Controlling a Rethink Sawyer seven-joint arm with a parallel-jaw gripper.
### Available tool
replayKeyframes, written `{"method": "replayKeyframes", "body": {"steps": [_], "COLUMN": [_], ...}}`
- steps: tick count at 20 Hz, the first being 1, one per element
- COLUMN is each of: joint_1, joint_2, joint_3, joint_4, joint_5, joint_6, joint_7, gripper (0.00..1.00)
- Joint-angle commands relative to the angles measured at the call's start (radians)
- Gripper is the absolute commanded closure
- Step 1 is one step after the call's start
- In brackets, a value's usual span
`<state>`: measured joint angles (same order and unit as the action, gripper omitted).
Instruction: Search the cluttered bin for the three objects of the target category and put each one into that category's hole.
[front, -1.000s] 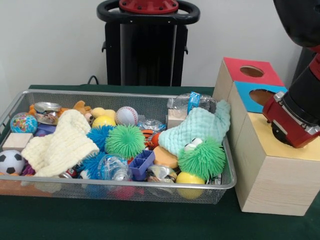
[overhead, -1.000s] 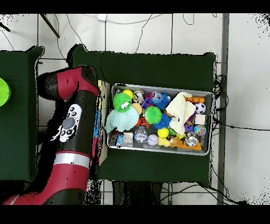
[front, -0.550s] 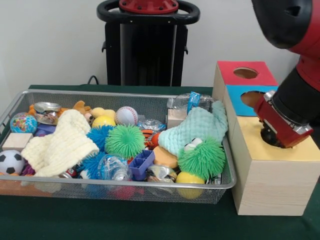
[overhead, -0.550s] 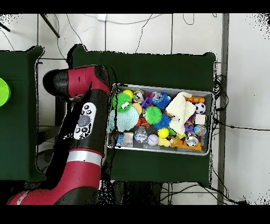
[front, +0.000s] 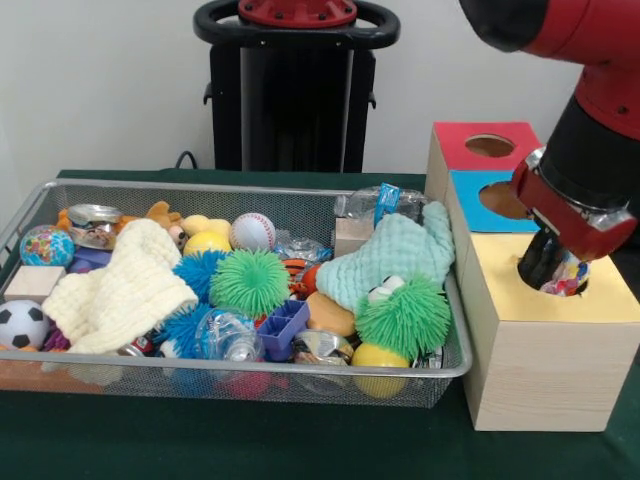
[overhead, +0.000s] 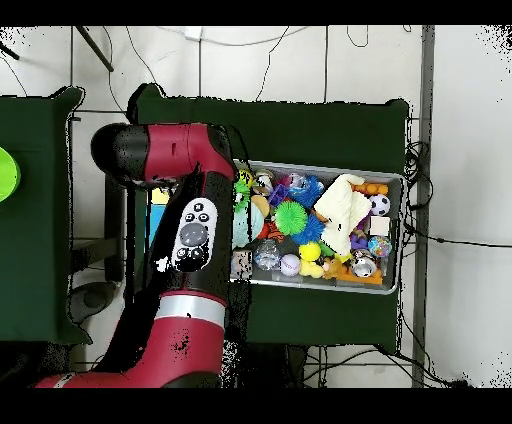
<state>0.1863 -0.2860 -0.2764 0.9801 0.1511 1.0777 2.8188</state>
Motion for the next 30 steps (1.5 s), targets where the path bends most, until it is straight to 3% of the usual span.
{"method": "replayKeyframes", "body": {"steps": [1, 17, 21, 26, 30], "joint_1": [-0.102, -0.148, -0.140, -0.088, -0.091], "joint_2": [-0.094, -0.138, -0.131, -0.116, -0.124], "joint_3": [0.040, 0.129, 0.131, 0.108, 0.117], "joint_4": [0.255, 0.256, 0.233, 0.139, 0.134], "joint_5": [-0.187, -0.264, -0.288, -0.310, -0.308], "joint_6": [0.007, 0.032, 0.054, 0.164, 0.165], "joint_7": [-0.373, -0.324, -0.318, -0.261, -0.254], "gripper": [0.00, 0.00, 0.00, 0.00, 0.00]}}
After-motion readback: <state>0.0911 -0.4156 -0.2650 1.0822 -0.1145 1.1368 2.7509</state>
